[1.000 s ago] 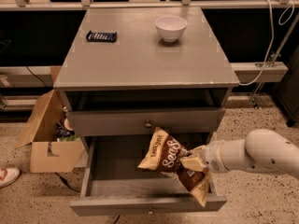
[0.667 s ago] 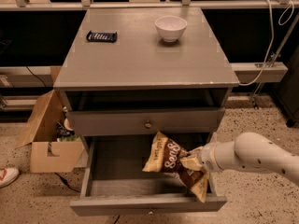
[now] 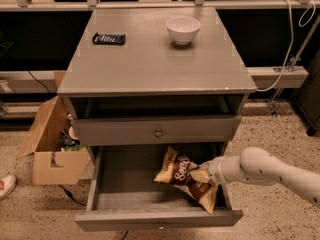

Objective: Place brown chip bag into middle drawer

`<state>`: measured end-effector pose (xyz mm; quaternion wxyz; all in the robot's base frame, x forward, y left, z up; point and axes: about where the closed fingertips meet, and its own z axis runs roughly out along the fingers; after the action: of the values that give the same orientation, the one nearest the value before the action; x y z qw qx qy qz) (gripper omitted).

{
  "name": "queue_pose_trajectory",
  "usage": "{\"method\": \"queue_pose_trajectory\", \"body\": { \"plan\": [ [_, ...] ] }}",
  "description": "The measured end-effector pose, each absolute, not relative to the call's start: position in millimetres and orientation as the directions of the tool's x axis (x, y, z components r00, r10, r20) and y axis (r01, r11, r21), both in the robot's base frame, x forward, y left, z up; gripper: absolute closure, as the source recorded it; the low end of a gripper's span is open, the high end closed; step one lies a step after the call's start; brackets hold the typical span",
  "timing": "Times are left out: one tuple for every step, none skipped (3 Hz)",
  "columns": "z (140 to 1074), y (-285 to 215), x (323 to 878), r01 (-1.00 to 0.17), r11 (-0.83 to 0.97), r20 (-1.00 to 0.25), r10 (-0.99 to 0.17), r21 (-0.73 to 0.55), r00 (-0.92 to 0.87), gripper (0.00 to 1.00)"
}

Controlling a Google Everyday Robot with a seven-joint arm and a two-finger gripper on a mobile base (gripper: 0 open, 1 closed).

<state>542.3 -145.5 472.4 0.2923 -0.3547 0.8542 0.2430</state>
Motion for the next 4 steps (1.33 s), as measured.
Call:
{"method": "queue_pose_trajectory", "body": {
  "plan": [
    [472.0, -145.4, 542.1, -0.748, 0.63, -0.672, -0.463, 0.209, -0.578, 0.73],
    [472.0, -145.4, 542.1, -0.748, 0.63, -0.672, -0.463, 0.209, -0.578, 0.5],
    [471.9, -145.3, 542.1, -0.748, 0.63, -0.672, -0.463, 0.209, -0.578, 0.26],
    [471.9, -145.3, 542.1, -0.748, 0.63, -0.672, -0.463, 0.209, -0.578, 0.03]
  ]
}}
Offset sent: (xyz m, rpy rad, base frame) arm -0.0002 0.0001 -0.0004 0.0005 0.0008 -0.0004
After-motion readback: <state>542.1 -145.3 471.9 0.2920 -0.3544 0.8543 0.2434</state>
